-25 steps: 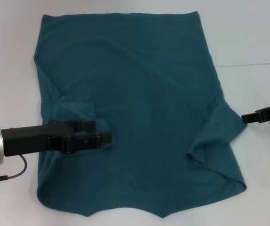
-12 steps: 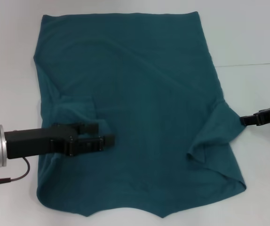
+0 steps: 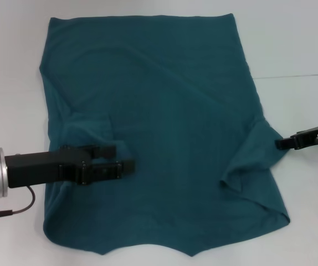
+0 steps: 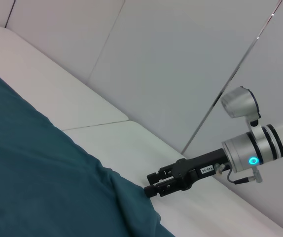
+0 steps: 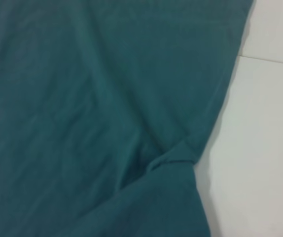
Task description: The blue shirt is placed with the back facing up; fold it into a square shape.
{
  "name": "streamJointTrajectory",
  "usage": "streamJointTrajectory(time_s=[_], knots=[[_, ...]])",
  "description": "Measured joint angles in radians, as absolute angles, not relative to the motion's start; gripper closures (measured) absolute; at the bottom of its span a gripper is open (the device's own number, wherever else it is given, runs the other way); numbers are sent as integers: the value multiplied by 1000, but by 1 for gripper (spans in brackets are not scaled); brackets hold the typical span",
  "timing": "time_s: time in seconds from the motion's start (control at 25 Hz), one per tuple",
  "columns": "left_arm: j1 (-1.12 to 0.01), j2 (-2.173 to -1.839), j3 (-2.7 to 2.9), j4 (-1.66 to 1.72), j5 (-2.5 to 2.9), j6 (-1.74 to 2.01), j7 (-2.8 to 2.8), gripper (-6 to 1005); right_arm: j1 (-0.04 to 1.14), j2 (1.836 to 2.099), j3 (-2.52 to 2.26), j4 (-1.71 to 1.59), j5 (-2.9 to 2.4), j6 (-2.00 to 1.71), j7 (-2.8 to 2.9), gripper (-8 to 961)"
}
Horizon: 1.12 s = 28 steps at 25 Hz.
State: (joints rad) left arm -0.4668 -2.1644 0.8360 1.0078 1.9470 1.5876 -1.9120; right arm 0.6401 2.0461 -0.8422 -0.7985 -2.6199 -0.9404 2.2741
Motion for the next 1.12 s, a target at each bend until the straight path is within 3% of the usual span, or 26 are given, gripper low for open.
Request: streamJointTrajectory(time_s=[0.84,1.12], knots=[[-474,-2164,836,996,1947,1588,-1914,200,686,2039,-851,-686,-2625,-888,2262,274],[-474,-2164,836,996,1946,1588,-1913,200,695,2038,-850,-660,-2621,-866,2251,505]])
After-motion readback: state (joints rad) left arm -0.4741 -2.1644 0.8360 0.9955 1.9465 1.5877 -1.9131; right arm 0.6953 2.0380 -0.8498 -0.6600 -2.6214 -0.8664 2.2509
